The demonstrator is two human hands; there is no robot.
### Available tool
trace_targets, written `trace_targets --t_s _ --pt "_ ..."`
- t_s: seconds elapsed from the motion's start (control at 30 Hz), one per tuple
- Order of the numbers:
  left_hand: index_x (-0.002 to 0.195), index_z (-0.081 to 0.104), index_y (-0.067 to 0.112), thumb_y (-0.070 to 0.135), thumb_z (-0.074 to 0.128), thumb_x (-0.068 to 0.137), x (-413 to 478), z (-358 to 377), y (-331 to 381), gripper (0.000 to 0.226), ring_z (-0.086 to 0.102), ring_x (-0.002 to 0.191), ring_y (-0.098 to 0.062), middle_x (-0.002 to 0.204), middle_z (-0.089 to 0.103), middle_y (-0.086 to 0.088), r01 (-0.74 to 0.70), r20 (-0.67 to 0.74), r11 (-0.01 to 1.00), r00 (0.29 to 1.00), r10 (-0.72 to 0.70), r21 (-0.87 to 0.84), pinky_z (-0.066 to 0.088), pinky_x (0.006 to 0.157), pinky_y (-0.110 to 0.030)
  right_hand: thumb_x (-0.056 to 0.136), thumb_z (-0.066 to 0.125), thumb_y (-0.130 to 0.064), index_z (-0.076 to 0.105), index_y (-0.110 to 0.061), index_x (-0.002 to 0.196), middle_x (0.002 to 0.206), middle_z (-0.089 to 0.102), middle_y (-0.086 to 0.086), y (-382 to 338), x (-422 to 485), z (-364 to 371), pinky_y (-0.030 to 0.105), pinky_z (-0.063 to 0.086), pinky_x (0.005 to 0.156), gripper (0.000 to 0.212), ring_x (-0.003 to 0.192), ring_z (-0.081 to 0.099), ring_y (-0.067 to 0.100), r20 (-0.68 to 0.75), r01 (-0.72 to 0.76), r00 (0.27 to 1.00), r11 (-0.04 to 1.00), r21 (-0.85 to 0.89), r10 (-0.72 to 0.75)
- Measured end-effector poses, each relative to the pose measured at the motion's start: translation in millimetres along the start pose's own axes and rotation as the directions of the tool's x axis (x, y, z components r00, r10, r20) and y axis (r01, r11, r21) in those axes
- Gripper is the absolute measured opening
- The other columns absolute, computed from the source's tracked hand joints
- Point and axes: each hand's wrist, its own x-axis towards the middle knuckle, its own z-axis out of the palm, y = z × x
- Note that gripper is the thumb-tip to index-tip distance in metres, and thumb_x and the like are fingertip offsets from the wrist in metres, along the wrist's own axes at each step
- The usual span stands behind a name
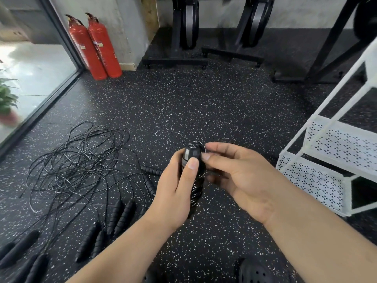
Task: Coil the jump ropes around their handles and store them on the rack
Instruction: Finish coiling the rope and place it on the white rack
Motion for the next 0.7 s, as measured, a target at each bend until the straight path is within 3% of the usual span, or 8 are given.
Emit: trace_targets --t_s 0.17,0.33,0.47,0.57,0.63,0.7 --pt "0.127 0.064 0.026 0.052 0.043 0.108 -1 2 2 0.038 0.069 0.111 -0.013 0.117 0.074 0.007 -0.005 0.016 1.000 1.000 0.004 0.019 0.054 0.097 -0.033 0.095 0.073 0.000 0.083 -0.011 0.093 0.087 0.075 0.008 0 2 1 0.037 0.054 0.073 0.015 0.069 0.064 0.012 -0.012 -0.022 1.000 0.999 0.025 0.022" --pt "0.128 0.063 0.028 0.048 0.044 0.108 0 3 3 0.034 0.070 0.110 -0.014 0.117 0.075 0.008 0.000 0.000 0.999 1.000 0.000 0.032 0.054 0.094 -0.035 0.099 0.074 -0.012 0.078 -0.019 0.112 0.096 0.079 0.002 7 -1 6 0.037 0.059 0.082 0.016 0.082 0.070 0.014 -0.068 0.081 0.994 0.990 -0.112 -0.089" --pt "0.123 0.060 0.039 0.051 0.046 0.109 1 5 6 0.024 0.069 0.108 -0.005 0.115 0.073 0.021 -0.030 0.002 0.992 1.000 0.030 0.122 0.050 0.089 -0.018 0.097 0.077 -0.013 0.076 -0.030 0.111 0.104 0.078 -0.006 14 -5 10 0.027 0.061 0.077 0.022 0.095 0.076 0.010 -0.180 0.204 0.952 0.953 -0.224 -0.247" --pt "0.118 0.059 0.043 0.053 0.046 0.100 0 7 9 0.024 0.067 0.105 0.004 0.113 0.071 0.029 -0.030 -0.005 0.987 1.000 0.031 0.159 0.045 0.085 -0.008 0.097 0.077 -0.014 0.076 -0.033 0.107 0.101 0.078 -0.013 21 -6 13 0.026 0.061 0.082 0.022 0.095 0.074 0.004 -0.229 0.277 0.901 0.894 -0.351 -0.369" --pt "0.120 0.063 0.039 0.055 0.046 0.106 1 7 10 0.027 0.069 0.105 0.000 0.113 0.073 0.024 -0.007 -0.026 0.993 1.000 0.010 0.115 0.049 0.088 -0.015 0.096 0.078 -0.018 0.075 -0.035 0.106 0.100 0.076 -0.012 22 -5 12 0.025 0.060 0.082 0.020 0.093 0.072 0.004 -0.225 0.299 0.878 0.851 -0.433 -0.423" --pt "0.116 0.069 0.033 0.058 0.046 0.106 3 7 12 0.035 0.073 0.103 -0.011 0.109 0.077 0.009 0.056 -0.057 0.998 0.997 -0.057 -0.017 0.057 0.091 -0.039 0.097 0.078 -0.020 0.074 -0.033 0.110 0.096 0.074 -0.006 16 -2 11 0.024 0.060 0.077 0.020 0.088 0.071 0.004 -0.169 0.293 0.910 0.876 -0.384 -0.379"
